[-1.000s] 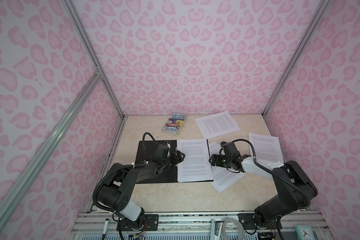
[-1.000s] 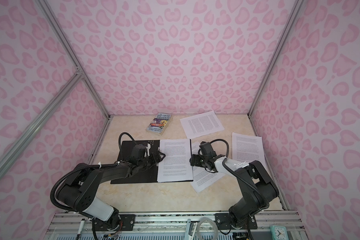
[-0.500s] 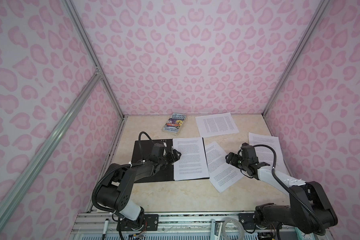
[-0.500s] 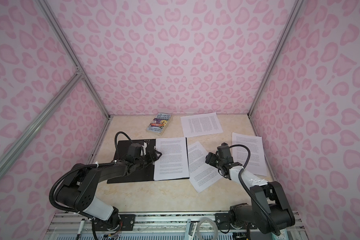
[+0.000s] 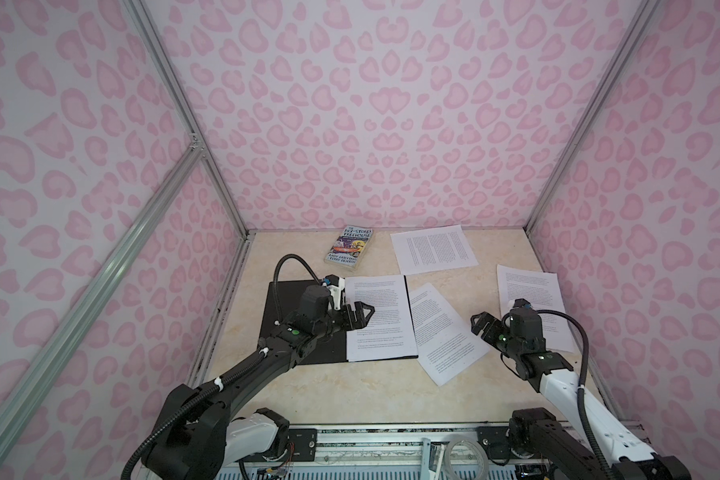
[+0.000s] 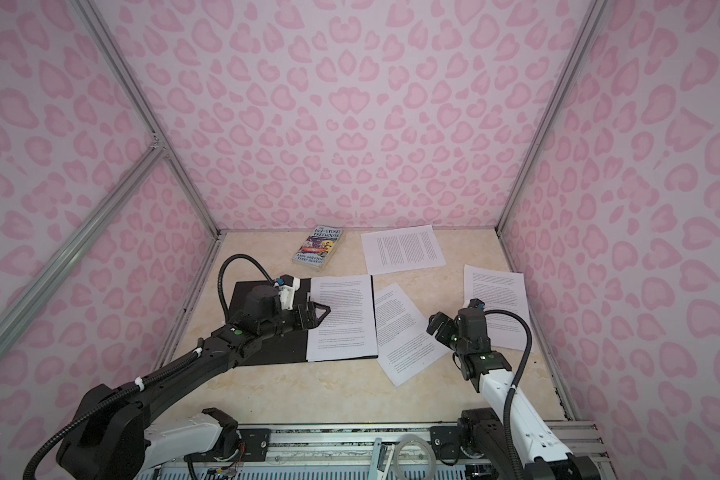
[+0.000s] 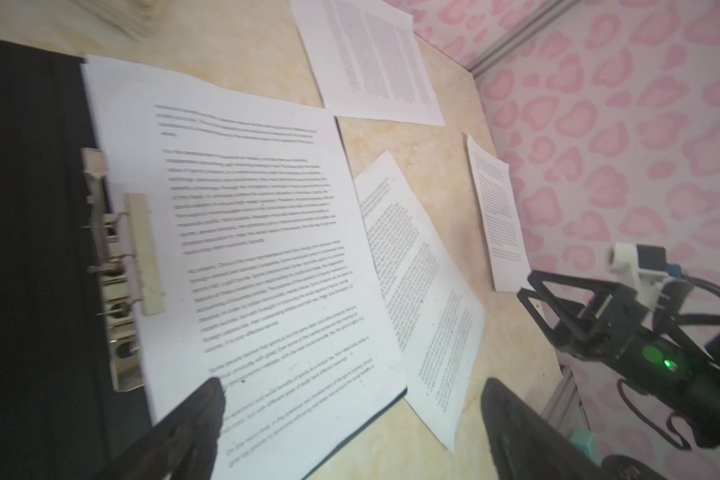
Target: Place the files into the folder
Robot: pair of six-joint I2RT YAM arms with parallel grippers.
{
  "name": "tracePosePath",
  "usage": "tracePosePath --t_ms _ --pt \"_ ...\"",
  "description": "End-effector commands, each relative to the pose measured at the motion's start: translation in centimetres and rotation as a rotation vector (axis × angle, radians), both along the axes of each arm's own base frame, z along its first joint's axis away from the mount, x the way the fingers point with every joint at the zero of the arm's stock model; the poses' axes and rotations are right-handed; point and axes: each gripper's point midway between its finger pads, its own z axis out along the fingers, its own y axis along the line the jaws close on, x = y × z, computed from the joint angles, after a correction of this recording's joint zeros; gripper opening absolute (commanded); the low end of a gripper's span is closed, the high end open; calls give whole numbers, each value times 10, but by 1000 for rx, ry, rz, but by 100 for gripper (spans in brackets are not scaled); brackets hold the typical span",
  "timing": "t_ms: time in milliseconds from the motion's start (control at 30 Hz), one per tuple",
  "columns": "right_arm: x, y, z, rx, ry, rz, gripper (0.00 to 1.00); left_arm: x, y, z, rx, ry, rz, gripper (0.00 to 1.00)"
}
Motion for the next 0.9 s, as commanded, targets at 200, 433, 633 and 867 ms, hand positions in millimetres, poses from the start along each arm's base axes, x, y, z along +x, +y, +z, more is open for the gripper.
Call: tracePosePath --t_ms 200,433,633,867 --pt "-26 13 -38 130 127 64 97 -59 -128 -5 -12 79 -407 97" --pt "-33 6 -35 120 107 39 97 -103 -200 -59 63 221 -602 97" --pt "-36 3 -41 143 119 23 96 -117 -216 -81 88 251 -651 97" --pt "-32 11 -50 206 128 26 95 -120 -217 -99 107 288 -671 97"
